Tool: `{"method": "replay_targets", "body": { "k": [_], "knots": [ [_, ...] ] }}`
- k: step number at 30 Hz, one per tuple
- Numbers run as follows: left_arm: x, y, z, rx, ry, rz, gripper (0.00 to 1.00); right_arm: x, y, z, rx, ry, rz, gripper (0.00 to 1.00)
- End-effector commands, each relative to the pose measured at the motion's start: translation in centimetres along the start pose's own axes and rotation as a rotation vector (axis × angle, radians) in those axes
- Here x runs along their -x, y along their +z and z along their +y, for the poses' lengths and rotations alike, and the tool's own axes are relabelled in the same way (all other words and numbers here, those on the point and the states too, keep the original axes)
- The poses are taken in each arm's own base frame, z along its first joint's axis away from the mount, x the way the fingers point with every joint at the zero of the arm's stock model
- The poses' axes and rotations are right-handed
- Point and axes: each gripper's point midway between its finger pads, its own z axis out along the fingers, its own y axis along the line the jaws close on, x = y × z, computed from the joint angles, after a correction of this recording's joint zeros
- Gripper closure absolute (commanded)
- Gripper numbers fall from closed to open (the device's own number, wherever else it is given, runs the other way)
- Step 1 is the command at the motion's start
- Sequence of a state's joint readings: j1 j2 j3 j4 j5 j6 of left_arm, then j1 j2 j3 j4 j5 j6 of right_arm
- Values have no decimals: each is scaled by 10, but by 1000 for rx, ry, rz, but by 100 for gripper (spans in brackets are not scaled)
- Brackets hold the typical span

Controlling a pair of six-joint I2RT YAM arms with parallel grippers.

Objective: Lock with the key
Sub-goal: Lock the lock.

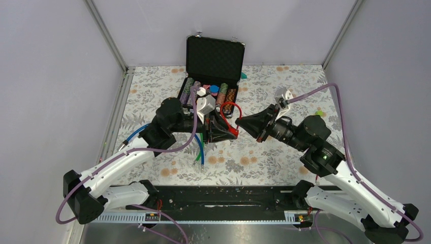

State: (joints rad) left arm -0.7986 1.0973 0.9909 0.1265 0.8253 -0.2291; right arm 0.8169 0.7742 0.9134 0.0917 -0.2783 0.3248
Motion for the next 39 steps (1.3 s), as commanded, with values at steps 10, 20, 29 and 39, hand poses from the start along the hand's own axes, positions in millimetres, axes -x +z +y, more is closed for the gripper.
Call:
{"method": "replay_targets", "body": {
  "k": [10,20,29,39],
  "knots": [
    [74,-4,-12,16,219,-253,100,-58,-8,-3,35,-22,239,100],
    [92,-3,1,87,207,-297,100,-92,-19,-4,66,-71,391,100],
    [94,-1,0,78,210,-292,100,-113,-25,-30,-101,-5,489,100],
    [60,-3,21,158,110,-255,100,-6,-25,-2,-169,105,233,92]
  ]
}}
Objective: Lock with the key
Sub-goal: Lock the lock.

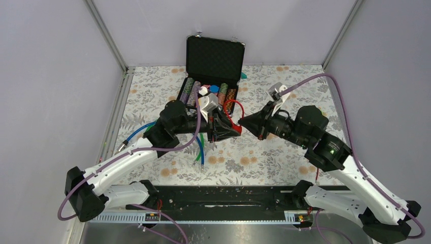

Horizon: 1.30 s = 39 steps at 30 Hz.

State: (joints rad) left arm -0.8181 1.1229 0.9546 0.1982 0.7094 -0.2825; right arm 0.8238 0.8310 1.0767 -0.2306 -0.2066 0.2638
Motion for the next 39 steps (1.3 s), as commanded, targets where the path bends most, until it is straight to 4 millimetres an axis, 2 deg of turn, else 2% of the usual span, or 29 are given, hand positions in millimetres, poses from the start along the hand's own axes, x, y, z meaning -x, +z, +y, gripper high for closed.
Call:
{"method": "replay_targets", "body": {
  "k": [1,7,11,13,16,20,23,26,30,35,39],
  "knots": [
    [64,-10,2,66,134,-228,100,11,-21,13,-35,124,51,88],
    [71,-11,6,81,93,-244,100,37,-32,23,-28,159,1,40],
    [85,-15,7,102,59,-272,100,40,-34,27,-10,179,-29,24],
    [92,-17,3,99,46,-288,100,35,-33,31,25,193,-36,15],
    [106,-24,-3,122,-2,-304,100,24,-27,41,111,206,-38,7],
    [122,-35,-15,132,16,-319,100,23,-20,51,211,236,-104,4],
    [134,-43,-16,175,-8,-346,100,22,-11,59,285,243,-128,4],
    [140,-47,-19,195,-13,-341,100,17,-4,70,385,203,-129,9],
    [146,-50,-28,159,7,-370,100,21,4,72,420,192,-172,13],
    [146,-47,-34,129,-24,-340,100,31,5,79,488,169,-251,5],
    [147,-42,-45,60,-38,-313,100,42,9,80,490,186,-283,7]
  ]
}}
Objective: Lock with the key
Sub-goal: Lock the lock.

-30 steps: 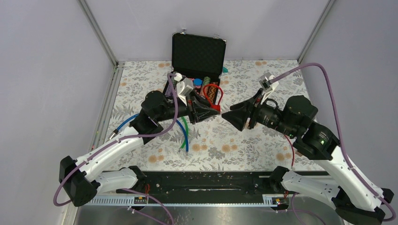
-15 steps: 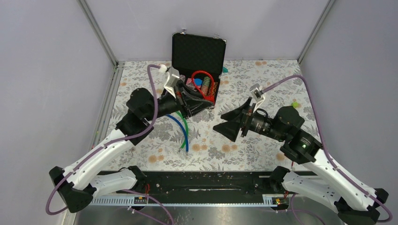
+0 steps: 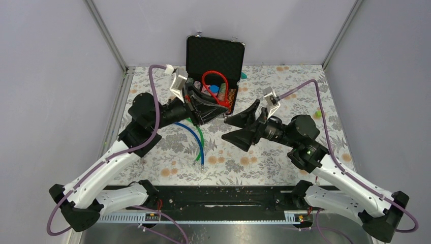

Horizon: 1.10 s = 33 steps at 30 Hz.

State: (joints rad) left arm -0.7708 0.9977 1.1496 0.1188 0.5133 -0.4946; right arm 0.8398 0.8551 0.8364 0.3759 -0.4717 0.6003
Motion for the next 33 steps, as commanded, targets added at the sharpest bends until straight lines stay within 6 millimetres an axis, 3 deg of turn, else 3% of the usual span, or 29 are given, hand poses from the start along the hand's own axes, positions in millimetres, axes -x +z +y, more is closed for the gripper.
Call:
{"method": "replay_targets", "body": {
  "k": [1,5,7,12,23,33],
  "knots": [
    [27,2,-28,-108,6,-31,100,31,8,26,107,-32,-105,10],
    [23,6,-36,-165,-17,10,100,37,11,28,133,21,-151,32],
    [22,6,-39,-185,-26,13,100,41,10,29,138,35,-180,34],
    [24,3,-48,-227,-18,5,100,43,10,31,153,38,-198,25],
    [37,-7,-68,-290,-24,-26,100,44,-6,57,273,64,-215,57],
    [37,-6,-73,-331,-39,-25,100,56,1,61,293,124,-235,61]
  ]
}}
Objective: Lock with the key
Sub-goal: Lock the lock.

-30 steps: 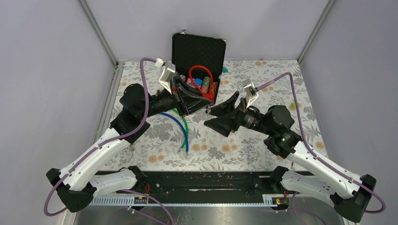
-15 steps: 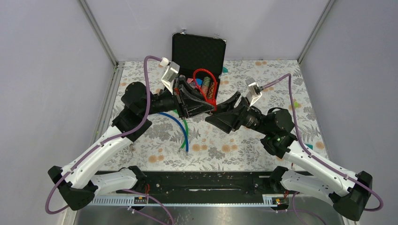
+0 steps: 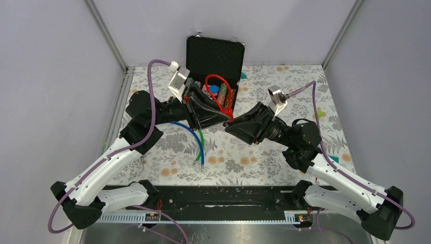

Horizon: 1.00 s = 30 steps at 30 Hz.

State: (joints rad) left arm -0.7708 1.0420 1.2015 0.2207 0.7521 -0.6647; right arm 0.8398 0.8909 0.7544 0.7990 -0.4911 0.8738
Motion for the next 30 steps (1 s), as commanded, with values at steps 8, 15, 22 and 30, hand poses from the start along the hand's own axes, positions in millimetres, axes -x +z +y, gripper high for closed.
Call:
{"method": "replay_targets", "body": {
  "k": [8,15,22,30],
  "knots": [
    [25,0,-24,-81,68,-63,100,23,11,21,76,12,-73,72],
    [23,1,-19,-66,61,-60,100,25,11,22,71,-11,-75,53],
    [23,2,-17,-60,55,-58,100,28,13,18,40,-27,-79,61],
    [26,2,-9,-5,56,-75,100,22,12,3,-32,-50,-49,91]
  ]
}}
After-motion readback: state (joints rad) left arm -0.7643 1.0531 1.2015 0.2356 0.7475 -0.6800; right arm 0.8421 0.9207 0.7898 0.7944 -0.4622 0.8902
